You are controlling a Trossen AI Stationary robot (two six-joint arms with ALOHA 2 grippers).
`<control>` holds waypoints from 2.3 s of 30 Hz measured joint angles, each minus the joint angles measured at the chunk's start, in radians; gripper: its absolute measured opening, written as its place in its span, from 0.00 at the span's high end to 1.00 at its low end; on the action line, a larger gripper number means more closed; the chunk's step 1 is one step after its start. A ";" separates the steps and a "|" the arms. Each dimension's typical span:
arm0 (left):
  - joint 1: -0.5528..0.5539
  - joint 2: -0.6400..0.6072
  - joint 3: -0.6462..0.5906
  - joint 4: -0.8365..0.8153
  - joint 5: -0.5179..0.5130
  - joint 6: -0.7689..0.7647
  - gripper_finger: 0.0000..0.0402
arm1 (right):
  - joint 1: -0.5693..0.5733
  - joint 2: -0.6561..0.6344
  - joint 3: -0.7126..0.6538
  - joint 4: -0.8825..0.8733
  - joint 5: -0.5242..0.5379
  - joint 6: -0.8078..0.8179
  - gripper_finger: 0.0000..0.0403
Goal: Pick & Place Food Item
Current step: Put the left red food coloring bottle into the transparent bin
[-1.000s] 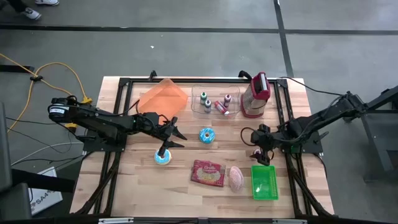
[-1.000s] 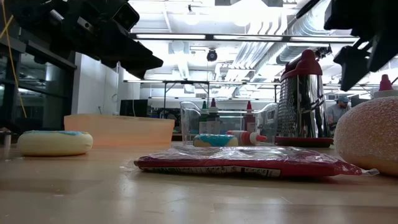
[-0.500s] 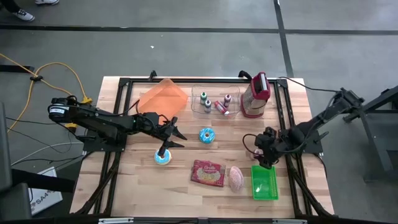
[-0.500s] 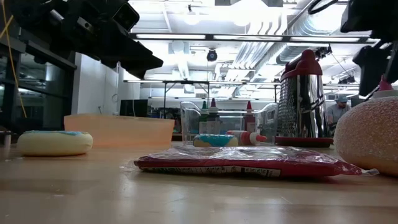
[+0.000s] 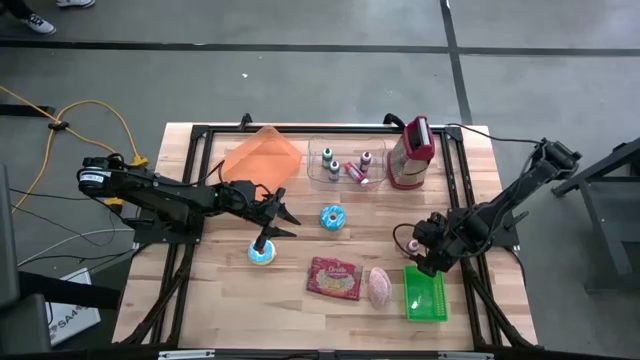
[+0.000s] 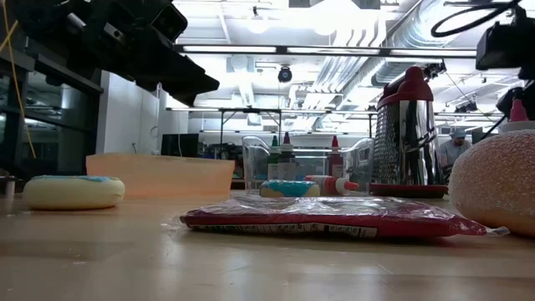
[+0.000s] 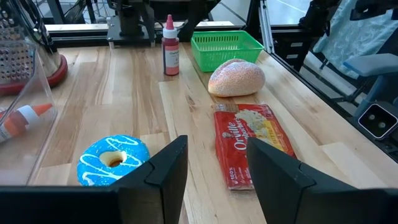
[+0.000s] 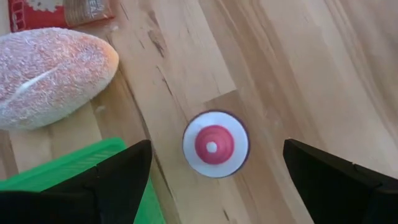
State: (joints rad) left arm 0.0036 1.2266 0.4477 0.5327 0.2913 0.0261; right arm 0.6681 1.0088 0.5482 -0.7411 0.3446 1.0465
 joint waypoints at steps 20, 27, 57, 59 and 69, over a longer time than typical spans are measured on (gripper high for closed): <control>0.000 0.000 0.000 0.000 0.000 0.000 0.61 | 0.006 0.009 -0.043 0.047 0.076 0.031 0.14; 0.000 0.000 0.000 0.000 0.000 0.000 0.61 | 0.006 0.009 -0.043 0.047 0.069 0.031 0.30; 0.000 0.000 0.000 0.000 0.000 0.000 0.61 | 0.006 0.009 -0.043 0.050 0.069 0.030 0.62; 0.000 0.000 0.000 0.000 0.000 0.000 0.61 | 0.006 0.009 -0.043 0.050 0.072 0.030 0.63; 0.000 0.000 0.000 0.000 0.000 0.000 0.61 | 0.006 0.009 -0.043 0.071 0.074 0.030 0.65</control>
State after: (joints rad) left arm 0.0034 1.2266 0.4477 0.5326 0.2916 0.0261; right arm 0.6743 1.0180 0.5056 -0.6703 0.4183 1.0767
